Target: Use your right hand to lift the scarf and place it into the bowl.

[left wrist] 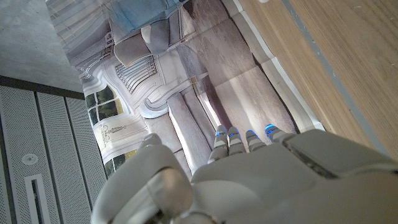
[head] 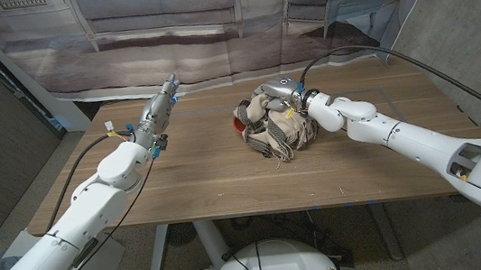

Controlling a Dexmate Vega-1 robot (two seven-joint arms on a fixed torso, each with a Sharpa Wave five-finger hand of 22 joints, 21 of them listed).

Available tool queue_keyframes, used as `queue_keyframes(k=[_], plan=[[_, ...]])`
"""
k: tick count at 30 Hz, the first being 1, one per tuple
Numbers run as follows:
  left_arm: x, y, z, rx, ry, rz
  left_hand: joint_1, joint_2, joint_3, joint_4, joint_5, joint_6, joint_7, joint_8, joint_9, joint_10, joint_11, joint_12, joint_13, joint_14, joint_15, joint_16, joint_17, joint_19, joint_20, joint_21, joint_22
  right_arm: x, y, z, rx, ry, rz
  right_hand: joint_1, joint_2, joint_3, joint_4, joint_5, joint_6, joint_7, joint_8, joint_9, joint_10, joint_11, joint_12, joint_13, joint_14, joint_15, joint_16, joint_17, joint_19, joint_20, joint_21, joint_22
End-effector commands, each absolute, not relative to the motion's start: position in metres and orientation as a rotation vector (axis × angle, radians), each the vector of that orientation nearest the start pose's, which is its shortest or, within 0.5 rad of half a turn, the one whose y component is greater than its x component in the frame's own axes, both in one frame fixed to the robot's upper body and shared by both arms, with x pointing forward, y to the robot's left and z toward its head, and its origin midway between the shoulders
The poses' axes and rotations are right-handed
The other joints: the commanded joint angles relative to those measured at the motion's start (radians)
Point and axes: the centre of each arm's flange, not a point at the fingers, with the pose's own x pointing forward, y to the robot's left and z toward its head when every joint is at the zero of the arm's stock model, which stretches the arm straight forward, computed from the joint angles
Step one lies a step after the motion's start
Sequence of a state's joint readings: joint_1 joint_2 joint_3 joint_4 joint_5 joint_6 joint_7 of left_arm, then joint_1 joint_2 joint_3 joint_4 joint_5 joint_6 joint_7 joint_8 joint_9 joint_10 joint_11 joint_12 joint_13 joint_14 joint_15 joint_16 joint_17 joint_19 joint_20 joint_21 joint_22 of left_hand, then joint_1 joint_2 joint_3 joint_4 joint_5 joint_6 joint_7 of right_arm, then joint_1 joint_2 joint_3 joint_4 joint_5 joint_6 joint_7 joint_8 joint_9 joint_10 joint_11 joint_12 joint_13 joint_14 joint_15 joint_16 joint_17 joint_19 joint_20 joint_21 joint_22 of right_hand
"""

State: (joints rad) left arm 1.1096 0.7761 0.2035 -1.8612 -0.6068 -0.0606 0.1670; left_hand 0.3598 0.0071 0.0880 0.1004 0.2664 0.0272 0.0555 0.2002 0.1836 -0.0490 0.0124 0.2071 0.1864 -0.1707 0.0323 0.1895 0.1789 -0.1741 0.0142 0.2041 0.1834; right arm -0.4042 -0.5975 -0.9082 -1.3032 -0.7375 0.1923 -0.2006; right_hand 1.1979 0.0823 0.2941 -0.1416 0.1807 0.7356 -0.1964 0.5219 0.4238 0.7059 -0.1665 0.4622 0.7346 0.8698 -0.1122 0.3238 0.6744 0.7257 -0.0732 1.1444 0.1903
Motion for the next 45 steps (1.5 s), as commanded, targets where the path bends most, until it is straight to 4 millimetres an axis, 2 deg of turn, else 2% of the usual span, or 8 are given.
queue_keyframes(k=[1, 31, 36, 45], plan=[[0.55, 0.304, 0.018, 0.16, -0.626, -0.152, -0.001, 0.008, -0.003, 0.001, -0.001, 0.002, 0.003, 0.0, 0.005, 0.001, -0.001, -0.002, 0.002, -0.004, -0.004, -0.001, 0.004, -0.104, -0.004, 0.002, 0.003, 0.659, -0.127, 0.036, -1.695, -0.97, 0.129, 0.042, 0.066, 0.019, 0.014, 0.004, 0.011, 0.001, 0.006, 0.002, 0.01, -0.001, -0.002, 0.005, 0.001, -0.122, -0.004, 0.001, -0.005, -0.143, 0.0, 0.001], [0.546, 0.306, 0.01, 0.147, -0.622, -0.14, 0.0, 0.01, -0.007, 0.001, -0.002, 0.004, 0.003, 0.001, 0.005, 0.003, -0.003, -0.001, 0.002, -0.004, -0.004, -0.001, 0.004, -0.103, -0.003, 0.002, 0.003, 0.67, -0.125, 0.015, -1.727, -0.922, 0.167, 0.036, 0.068, 0.032, 0.012, 0.005, 0.012, 0.001, 0.006, 0.001, 0.016, 0.001, -0.012, 0.007, 0.002, -0.122, -0.015, -0.003, -0.009, -0.144, 0.002, 0.0], [0.547, 0.305, 0.008, 0.148, -0.619, -0.146, 0.001, 0.011, -0.008, 0.001, -0.002, 0.004, 0.002, 0.001, 0.005, 0.002, -0.002, -0.002, 0.002, -0.004, -0.004, -0.001, 0.004, -0.103, -0.003, 0.002, 0.003, 0.671, -0.124, 0.011, -1.728, -0.913, 0.174, 0.025, 0.066, 0.035, 0.017, 0.005, 0.006, 0.004, 0.001, -0.003, 0.012, 0.004, -0.018, 0.006, -0.005, -0.121, -0.025, -0.01, -0.029, -0.141, -0.013, -0.006], [0.544, 0.309, 0.005, 0.142, -0.622, -0.141, 0.001, 0.011, -0.009, 0.001, -0.002, 0.003, 0.002, 0.0, 0.005, 0.003, -0.004, -0.002, 0.002, -0.004, -0.004, -0.001, 0.004, -0.103, -0.003, 0.002, 0.003, 0.671, -0.119, 0.004, -1.742, -0.898, 0.201, 0.016, 0.064, 0.038, 0.019, 0.005, -0.003, 0.005, -0.005, -0.008, 0.006, 0.008, -0.026, 0.004, -0.008, -0.12, -0.031, -0.013, -0.035, -0.142, -0.018, -0.006]])
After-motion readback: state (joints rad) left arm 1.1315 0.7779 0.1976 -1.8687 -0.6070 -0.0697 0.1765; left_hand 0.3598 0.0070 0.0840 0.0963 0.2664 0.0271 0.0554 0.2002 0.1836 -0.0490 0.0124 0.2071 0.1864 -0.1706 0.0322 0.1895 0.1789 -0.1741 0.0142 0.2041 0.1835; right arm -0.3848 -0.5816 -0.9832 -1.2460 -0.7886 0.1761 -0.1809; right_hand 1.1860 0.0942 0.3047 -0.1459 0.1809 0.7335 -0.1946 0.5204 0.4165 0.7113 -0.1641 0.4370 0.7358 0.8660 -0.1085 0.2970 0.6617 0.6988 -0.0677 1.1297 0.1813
